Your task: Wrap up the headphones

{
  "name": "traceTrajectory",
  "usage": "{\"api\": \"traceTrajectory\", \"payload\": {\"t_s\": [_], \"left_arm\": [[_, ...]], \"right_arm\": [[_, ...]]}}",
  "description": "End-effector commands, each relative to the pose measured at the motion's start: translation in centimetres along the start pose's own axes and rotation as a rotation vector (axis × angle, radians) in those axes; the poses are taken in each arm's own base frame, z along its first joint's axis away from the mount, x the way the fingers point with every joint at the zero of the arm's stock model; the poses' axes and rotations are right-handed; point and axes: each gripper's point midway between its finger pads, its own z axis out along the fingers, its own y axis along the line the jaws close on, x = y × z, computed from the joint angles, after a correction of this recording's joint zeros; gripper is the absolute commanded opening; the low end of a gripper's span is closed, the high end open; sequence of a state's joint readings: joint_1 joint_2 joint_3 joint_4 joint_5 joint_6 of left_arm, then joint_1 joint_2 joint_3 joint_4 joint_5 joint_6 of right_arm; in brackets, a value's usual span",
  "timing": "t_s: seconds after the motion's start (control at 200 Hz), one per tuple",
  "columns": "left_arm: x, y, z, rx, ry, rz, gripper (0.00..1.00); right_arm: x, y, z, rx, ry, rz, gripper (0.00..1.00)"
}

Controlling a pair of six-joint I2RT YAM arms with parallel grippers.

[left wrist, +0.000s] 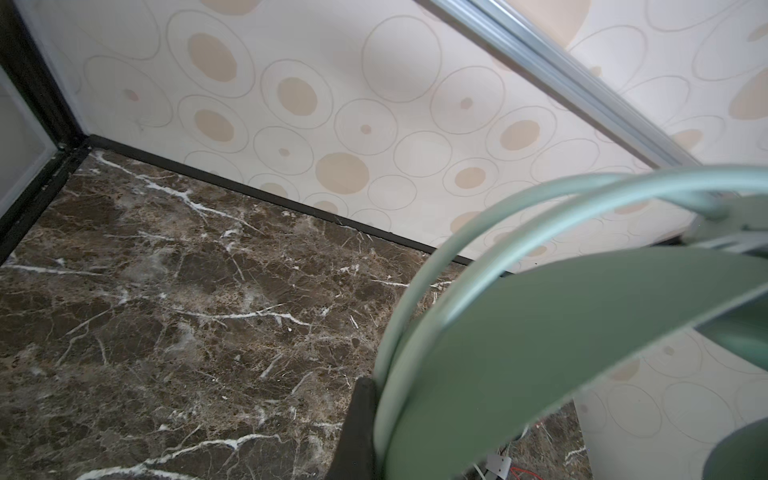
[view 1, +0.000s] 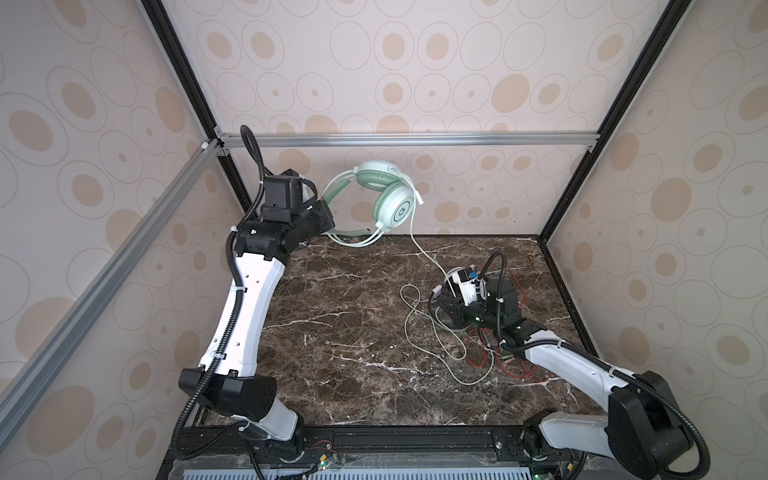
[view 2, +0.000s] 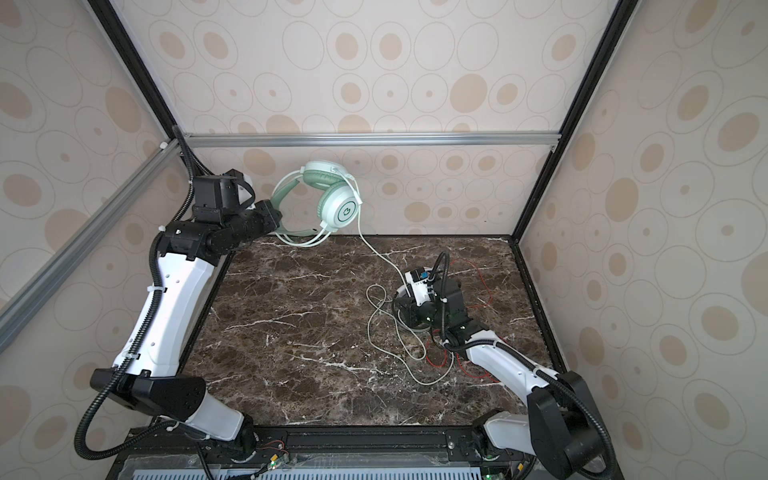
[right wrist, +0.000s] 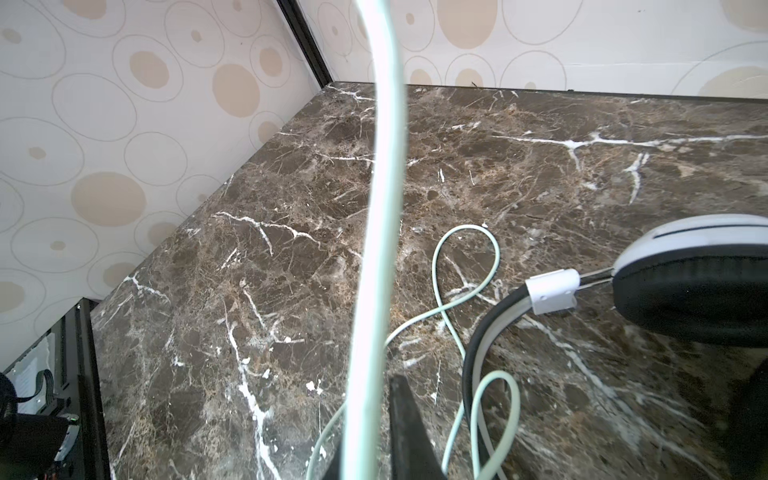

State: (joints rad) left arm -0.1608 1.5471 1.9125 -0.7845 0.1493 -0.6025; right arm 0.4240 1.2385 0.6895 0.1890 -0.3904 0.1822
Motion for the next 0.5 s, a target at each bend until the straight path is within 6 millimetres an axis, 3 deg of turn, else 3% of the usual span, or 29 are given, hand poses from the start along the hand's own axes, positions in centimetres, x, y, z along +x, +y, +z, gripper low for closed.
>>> {"api": "traceTrajectory", "payload": {"t_s": [0.0, 0.1, 0.19, 0.495], "left_arm": [[-4.0, -0.5, -2.7, 0.047, -0.184, -0.069, 0.00], [-4.2, 0.6, -2.7, 0.029, -0.208, -0.087, 0.00], [-4.3, 0.3, -2.8, 0.063, -0.217, -0.079, 0.00], [-4.2, 1.7, -3.0, -0.006, -0.228, -0.043, 0.00]], "right_arm": [[1.1, -0.3, -1.1, 0.036, 0.043, -0.015, 0.12], [1.3, 0.0, -2.0, 0.040, 0.059, -0.035, 0.14], [1.3, 0.2, -2.6, 0.044, 0.063, -0.052, 0.13], [0.4, 1.3, -5.1, 0.067, 0.082, -0.107, 0.00]]}}
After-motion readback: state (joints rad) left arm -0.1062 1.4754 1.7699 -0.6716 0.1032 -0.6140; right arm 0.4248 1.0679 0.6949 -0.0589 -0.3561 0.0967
